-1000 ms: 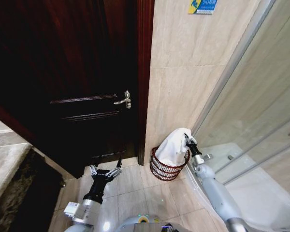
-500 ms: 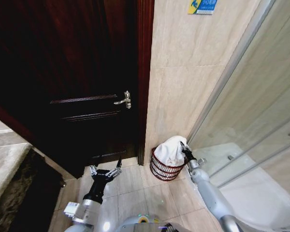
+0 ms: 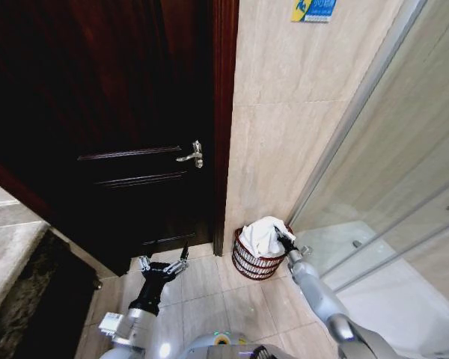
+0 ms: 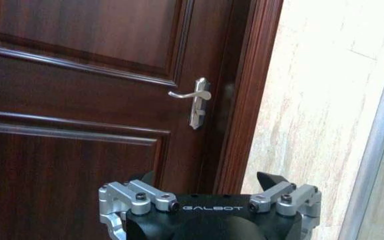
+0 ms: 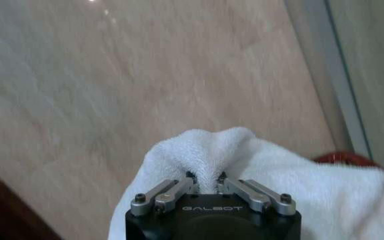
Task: Discard the used towel into the hamper.
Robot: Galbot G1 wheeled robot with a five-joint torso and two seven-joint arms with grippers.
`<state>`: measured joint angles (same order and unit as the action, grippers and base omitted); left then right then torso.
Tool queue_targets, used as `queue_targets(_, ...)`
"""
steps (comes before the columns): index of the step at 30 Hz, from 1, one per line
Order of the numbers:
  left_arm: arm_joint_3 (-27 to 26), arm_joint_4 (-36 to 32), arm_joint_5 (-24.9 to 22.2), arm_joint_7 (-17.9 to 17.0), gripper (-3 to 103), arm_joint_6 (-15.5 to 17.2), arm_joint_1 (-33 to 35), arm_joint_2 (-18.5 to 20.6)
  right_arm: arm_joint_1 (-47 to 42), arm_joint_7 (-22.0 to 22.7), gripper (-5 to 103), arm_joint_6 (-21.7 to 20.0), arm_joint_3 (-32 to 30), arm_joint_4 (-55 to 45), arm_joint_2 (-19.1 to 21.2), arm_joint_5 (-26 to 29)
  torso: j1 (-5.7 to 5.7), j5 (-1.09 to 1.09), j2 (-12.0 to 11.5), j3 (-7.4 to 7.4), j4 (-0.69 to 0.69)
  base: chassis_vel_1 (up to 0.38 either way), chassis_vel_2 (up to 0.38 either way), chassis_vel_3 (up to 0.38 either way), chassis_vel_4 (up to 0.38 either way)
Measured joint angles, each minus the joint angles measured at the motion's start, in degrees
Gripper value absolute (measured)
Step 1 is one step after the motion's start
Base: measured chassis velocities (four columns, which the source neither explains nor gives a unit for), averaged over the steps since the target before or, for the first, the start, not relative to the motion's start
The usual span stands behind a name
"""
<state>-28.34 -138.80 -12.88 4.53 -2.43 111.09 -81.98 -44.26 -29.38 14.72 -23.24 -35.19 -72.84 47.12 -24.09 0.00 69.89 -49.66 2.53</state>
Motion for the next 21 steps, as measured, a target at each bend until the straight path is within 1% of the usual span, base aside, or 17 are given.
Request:
queue_targets(3, 0.0, 0.0, 0.0, 0.0, 100, 0.0, 0.0, 0.0, 0.3, 0.0, 8, -0.9, 0.0, 0.8, -0.2, -1.0, 0.0, 0.0, 0.0, 0.0, 0.0, 0.0, 0.0, 0.0, 0.0)
queue_targets(4, 0.0, 0.0, 0.0, 0.0, 100, 0.0, 0.0, 0.0, 1.0, 0.0, 8, -1.8, -0.3, 2.4, -0.6, -1.9, 0.0, 0.0, 0.0, 0.0, 0.0, 0.0, 0.0, 0.0, 0.0)
queue_targets(8, 0.0, 0.0, 0.0, 0.0, 100, 0.0, 0.0, 0.0, 2.7, 0.3, 8, -3.3, -0.8, 5.5, -1.3, -3.2, 0.0, 0.0, 0.0, 0.0, 0.0, 0.0, 0.0, 0.0, 0.0)
queue_targets(10, 0.0, 0.0, 0.0, 0.0, 100, 0.0, 0.0, 0.0, 3.9, 0.3, 8, -4.3, -1.6, 7.8, -2.0, -4.9, 0.0, 0.0, 0.0, 0.0, 0.0, 0.0, 0.0, 0.0, 0.0)
queue_targets(12, 0.0, 0.0, 0.0, 0.0, 100, 0.0, 0.0, 0.0, 4.0, 0.3, 8, -4.5, -1.7, 8.0, -2.0, -5.1, 0.0, 0.0, 0.0, 0.0, 0.0, 0.0, 0.0, 0.0, 0.0)
queue_targets(15, 0.0, 0.0, 0.0, 0.0, 100, 0.0, 0.0, 0.0, 4.6, 0.3, 8, -5.3, -2.5, 9.5, -2.4, -7.9, 0.0, 0.0, 0.0, 0.0, 0.01, 0.0, 0.0, 0.0, 0.0)
queue_targets(16, 0.0, 0.0, 0.0, 0.0, 100, 0.0, 0.0, 0.0, 4.6, 0.3, 8, -5.3, -2.5, 9.5, -2.4, -7.9, 0.0, 0.0, 0.0, 0.0, 0.01, 0.0, 0.0, 0.0, 0.0)
queue_targets(18, 0.0, 0.0, 0.0, 0.0, 100, 0.0, 0.0, 0.0, 4.8, 0.5, 8, -6.7, -3.2, 10.5, -2.4, -9.7, 0.0, 0.0, 0.0, 0.0, 0.0, 0.0, 0.0, 0.0, 0.0)
queue_targets(21, 0.0, 0.0, 0.0, 0.0, 100, 0.0, 0.0, 0.0, 5.1, 0.4, 8, -7.6, -4.0, 11.5, -2.5, -11.0, 0.0, -0.01, 0.0, 0.0, 0.0, 0.0, 0.0, 0.0, 0.0)
